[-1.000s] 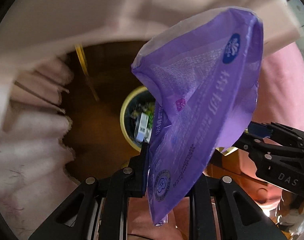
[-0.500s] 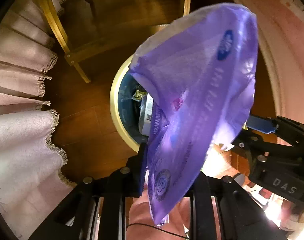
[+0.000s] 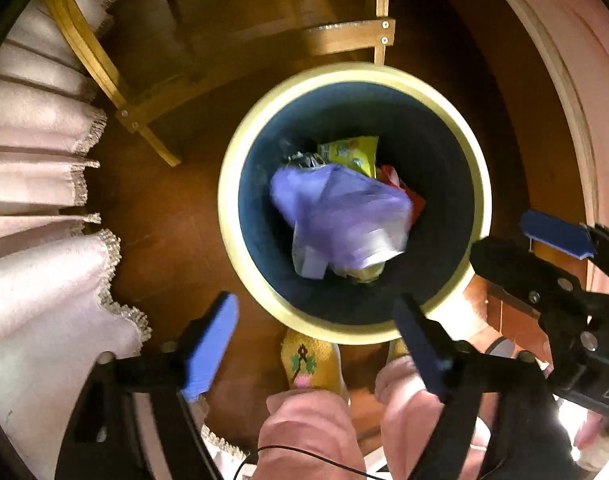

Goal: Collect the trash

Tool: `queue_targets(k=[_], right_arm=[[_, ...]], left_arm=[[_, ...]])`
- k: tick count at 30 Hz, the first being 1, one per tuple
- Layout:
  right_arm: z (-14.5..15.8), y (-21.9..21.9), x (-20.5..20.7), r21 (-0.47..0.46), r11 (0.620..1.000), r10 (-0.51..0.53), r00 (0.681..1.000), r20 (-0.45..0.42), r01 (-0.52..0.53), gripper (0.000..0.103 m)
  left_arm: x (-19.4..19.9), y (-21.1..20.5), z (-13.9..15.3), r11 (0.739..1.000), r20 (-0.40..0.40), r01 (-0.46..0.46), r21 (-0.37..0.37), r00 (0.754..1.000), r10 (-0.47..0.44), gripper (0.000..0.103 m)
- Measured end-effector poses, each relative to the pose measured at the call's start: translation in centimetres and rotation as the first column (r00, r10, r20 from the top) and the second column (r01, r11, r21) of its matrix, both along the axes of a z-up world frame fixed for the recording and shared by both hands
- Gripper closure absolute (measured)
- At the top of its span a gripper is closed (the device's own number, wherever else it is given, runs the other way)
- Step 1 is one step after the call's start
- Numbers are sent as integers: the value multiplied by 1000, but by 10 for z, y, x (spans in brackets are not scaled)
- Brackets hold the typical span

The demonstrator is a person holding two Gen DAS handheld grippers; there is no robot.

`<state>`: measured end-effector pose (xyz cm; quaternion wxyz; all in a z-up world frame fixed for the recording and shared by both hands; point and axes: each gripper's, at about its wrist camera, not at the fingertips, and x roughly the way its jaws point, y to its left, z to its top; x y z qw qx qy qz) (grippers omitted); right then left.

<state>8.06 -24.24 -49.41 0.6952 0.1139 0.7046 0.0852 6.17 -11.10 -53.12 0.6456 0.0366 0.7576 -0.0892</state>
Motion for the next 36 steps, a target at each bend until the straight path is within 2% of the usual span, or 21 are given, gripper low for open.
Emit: queue_targets(k=[5, 9, 14, 20, 28, 33, 36], right_arm=[[14, -1, -1, -23, 999, -24, 1000, 13, 24, 37], [35, -1, -1, -24, 999, -41, 999, 34, 41, 37], [82, 6, -2, -16, 999, -44, 997, 60, 45, 37], [165, 14, -7, -6, 1000, -24, 993, 114, 25, 37], [286, 23, -21, -9, 1000, 21, 983, 180, -20, 37], [371, 32, -25, -21, 998, 67, 970, 232, -64, 37], [428, 35, -26, -19, 997, 83, 957, 277, -81, 37]], left_arm=[[10, 13, 11, 1000, 58, 15, 14, 998, -15, 16], [12, 23, 44, 1000, 114, 12, 13, 993, -13, 16], [14, 41, 100, 1000, 167, -26, 2, 986, 25, 16], [13, 66, 199, 996, 253, -86, -20, 963, 88, 16], [-3, 92, 348, 988, 352, -137, -74, 923, 154, 16], [-13, 108, 444, 974, 419, -185, -129, 880, 222, 16], [-19, 116, 501, 968, 464, -213, -135, 849, 252, 16]])
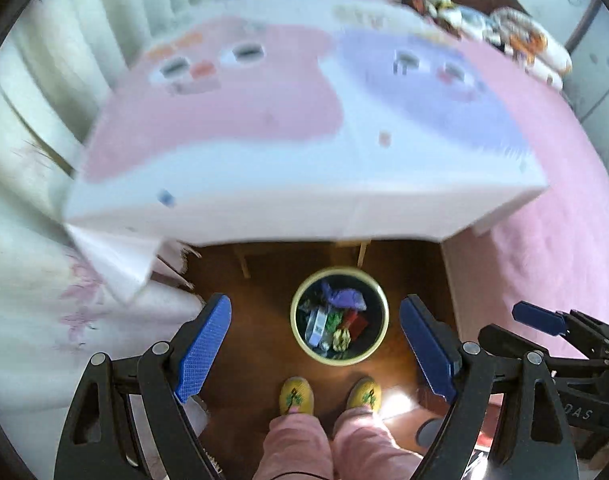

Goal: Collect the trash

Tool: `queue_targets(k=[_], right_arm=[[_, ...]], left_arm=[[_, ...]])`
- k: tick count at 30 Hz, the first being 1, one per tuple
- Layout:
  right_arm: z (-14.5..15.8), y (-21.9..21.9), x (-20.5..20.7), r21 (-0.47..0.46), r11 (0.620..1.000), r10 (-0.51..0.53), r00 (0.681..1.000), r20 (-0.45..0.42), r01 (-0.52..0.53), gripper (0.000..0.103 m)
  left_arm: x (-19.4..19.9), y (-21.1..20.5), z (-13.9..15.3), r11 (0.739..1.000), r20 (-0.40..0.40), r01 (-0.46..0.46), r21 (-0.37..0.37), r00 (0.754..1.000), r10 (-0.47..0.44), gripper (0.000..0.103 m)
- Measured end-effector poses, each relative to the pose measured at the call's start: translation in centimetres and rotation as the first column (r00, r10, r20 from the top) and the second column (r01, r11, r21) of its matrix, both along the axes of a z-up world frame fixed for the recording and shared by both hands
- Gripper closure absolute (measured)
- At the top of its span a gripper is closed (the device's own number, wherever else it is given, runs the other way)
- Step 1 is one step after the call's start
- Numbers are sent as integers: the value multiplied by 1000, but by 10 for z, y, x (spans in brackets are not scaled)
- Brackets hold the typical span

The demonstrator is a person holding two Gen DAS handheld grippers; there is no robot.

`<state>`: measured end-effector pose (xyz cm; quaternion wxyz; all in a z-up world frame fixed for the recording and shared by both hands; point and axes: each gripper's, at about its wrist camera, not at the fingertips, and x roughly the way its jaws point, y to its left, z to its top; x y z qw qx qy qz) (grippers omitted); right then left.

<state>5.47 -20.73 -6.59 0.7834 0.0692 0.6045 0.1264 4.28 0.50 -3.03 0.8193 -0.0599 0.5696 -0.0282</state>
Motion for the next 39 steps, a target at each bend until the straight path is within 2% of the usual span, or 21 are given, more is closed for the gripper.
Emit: queue_targets(k=[3, 9, 13, 16, 19, 23, 31, 36, 39], right_arm=[[59, 5, -1, 11, 1000, 17, 997, 73, -18, 36], [150, 10, -4, -8, 1000, 22, 981, 193, -21, 32], [194, 13, -6, -17, 1000, -1, 968, 252, 5, 30], [221, 17, -10, -37, 999, -10, 956, 294, 22, 28], [242, 19, -16, -44, 998, -21, 943, 332, 37, 28], [259, 25, -24, -84, 994, -27, 918, 396, 65, 28], [243, 25, -21, -119, 987, -51, 910, 413, 109, 28], [234, 22, -13, -120, 984, -65, 901, 429, 129, 28], [230, 23, -9, -122, 985, -59, 903, 426, 122, 28]], left_arm=[[-6, 7, 54, 1000, 61, -28, 13, 998, 27, 16], [-11, 17, 153, 999, 162, -49, 17, 986, 46, 16], [-16, 21, 200, 998, 211, -63, 18, 976, 58, 16], [-19, 19, 229, 995, 245, -83, 48, 967, 68, 16], [-25, 15, 246, 995, 274, -83, 60, 960, 64, 16], [-35, 8, 252, 992, 305, -91, 84, 950, 61, 16], [-31, -5, 228, 986, 313, -96, 137, 948, 49, 16], [-18, -3, 214, 983, 341, -117, 144, 938, 62, 16], [-9, -2, 206, 985, 323, -108, 134, 945, 59, 16]])
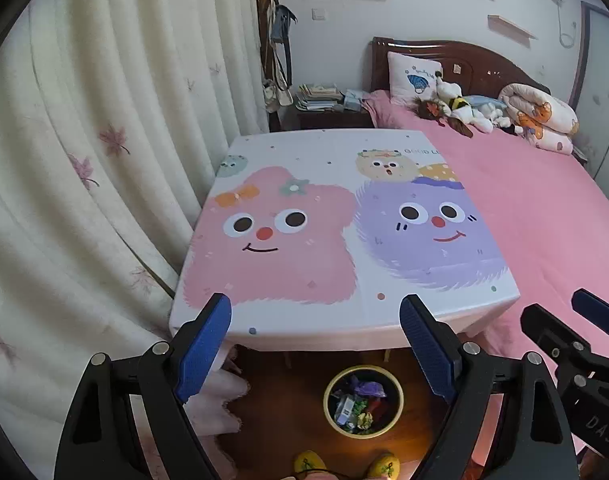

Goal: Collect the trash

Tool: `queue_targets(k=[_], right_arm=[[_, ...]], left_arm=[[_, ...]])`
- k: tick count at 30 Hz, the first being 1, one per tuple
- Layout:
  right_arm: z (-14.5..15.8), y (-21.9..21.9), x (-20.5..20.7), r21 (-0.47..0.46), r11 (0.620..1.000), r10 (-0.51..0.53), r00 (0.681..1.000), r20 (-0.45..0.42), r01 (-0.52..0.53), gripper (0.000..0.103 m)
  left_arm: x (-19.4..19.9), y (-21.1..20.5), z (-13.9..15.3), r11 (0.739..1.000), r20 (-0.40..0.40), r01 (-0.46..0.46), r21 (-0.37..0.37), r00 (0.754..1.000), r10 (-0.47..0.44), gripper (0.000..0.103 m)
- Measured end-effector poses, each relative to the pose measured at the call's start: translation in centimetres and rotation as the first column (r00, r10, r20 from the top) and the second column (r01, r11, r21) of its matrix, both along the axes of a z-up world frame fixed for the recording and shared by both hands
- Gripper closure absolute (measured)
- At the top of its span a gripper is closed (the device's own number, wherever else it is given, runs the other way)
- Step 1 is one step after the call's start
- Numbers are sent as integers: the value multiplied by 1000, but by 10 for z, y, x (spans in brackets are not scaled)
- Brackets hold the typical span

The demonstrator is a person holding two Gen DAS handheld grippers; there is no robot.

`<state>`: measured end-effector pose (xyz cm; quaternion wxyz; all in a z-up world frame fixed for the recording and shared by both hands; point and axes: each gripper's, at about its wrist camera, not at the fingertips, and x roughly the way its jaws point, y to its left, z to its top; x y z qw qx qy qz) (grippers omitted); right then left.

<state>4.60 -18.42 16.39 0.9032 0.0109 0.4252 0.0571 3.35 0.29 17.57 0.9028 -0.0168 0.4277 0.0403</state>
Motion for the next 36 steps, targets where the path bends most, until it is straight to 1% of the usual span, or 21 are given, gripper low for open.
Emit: queue_targets(k=[4, 10, 21, 29, 36], right_arm=[[-9, 4, 9, -19, 1000, 15, 1000, 3, -15, 28], [-23, 7, 23, -20, 999, 31, 999, -12, -32, 28], [-40, 5, 46, -15, 999, 40, 998, -49, -40, 28], [-44, 4, 50, -12, 999, 38, 998, -56, -39, 28], [-49, 3, 52, -8, 999, 37, 997, -63, -37, 28]], left_arm=[[9, 0, -9, 1000, 5, -1, 10, 1000, 1, 16], [28, 1, -26, 1000, -37, 0, -17, 999, 0, 16], [46, -8, -44, 1000, -71, 13, -25, 997, -14, 16], [45, -8, -42, 1000, -72, 12, -22, 997, -14, 16], [44, -10, -53, 1000, -81, 7, -19, 997, -9, 16]])
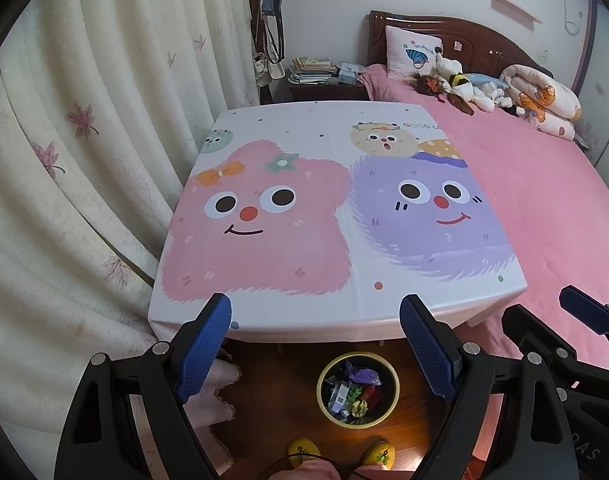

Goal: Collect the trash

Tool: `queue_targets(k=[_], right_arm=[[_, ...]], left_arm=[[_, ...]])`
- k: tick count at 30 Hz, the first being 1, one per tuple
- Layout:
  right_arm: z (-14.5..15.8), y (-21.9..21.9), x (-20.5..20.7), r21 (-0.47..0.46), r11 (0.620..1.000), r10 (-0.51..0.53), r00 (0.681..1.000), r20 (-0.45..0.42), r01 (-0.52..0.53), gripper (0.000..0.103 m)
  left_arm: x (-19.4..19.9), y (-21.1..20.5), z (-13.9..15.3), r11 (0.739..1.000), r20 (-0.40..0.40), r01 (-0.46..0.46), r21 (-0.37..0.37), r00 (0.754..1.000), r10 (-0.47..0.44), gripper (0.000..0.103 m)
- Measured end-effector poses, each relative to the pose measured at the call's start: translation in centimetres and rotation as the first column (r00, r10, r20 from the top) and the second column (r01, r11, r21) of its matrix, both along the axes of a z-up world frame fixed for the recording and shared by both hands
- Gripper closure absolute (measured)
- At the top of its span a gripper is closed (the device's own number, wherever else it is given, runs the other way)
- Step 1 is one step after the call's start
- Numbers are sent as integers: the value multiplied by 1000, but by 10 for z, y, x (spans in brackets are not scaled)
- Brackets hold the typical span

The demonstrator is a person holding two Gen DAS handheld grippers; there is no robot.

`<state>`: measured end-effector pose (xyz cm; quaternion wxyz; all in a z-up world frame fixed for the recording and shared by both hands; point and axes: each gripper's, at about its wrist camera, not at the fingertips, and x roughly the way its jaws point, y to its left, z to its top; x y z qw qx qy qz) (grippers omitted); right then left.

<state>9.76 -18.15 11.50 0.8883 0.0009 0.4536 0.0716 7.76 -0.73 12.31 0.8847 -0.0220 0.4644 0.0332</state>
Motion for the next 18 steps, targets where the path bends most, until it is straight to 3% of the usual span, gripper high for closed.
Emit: queue_targets(k=[18], right_arm=[[-9, 9, -6, 3, 1000, 15, 1000, -17, -15, 28]], left_arm=[[-10, 2, -4, 1000, -18, -15, 7, 1000, 15, 16]])
